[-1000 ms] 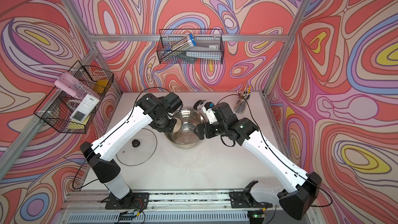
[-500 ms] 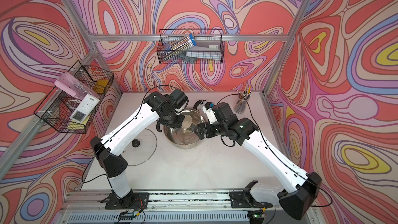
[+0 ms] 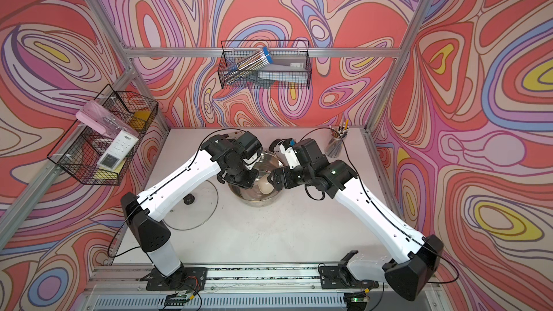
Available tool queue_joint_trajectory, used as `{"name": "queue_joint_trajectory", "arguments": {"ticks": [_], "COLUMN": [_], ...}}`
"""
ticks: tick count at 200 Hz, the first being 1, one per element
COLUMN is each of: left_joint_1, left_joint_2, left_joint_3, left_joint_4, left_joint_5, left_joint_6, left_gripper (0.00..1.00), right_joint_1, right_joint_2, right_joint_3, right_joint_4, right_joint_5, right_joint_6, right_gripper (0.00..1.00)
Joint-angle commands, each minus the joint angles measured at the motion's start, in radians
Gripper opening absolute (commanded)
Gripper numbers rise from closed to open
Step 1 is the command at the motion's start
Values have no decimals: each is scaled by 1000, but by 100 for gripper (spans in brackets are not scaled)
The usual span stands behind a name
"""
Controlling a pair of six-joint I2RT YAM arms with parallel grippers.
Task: Stir the soup with a spoon
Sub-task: Stir the soup in the pan with a stick.
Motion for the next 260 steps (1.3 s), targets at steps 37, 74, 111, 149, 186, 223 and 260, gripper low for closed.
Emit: {"name": "queue_joint_trajectory", "arguments": {"ticks": [37,74,111,149,186,223,260], "left_joint_1": [9,35,62,65,64,57,23], "left_joint_2": [-126,-126,-93,-48,-9,14,15], "left_joint_3": [-81,-68,-15,45,60,55,42], "left_joint_4": [-68,-86,-81,-19,74,146,150], "left_joint_5": [-113,-189,-253,-242,-154,-44,35], "left_joint_6": [-20,-37,-54,-58,-43,-45,-33], "left_gripper": [0,0,0,0,0,0,0], "right_joint_1": [64,106,114,113,114,114,114], "right_joint_2": [58,87,94,77,55,30,11], "right_joint_3": [58,72,73,60,51,40,21], "right_joint_4": [-8,14,16,15,8,-4,-10], "right_joint_5": [12,23,22,38,72,98,106], "right_joint_6": [-21,-4,-4,-4,-2,-7,-7], "right_gripper": [98,98,98,98,98,98,98]}}
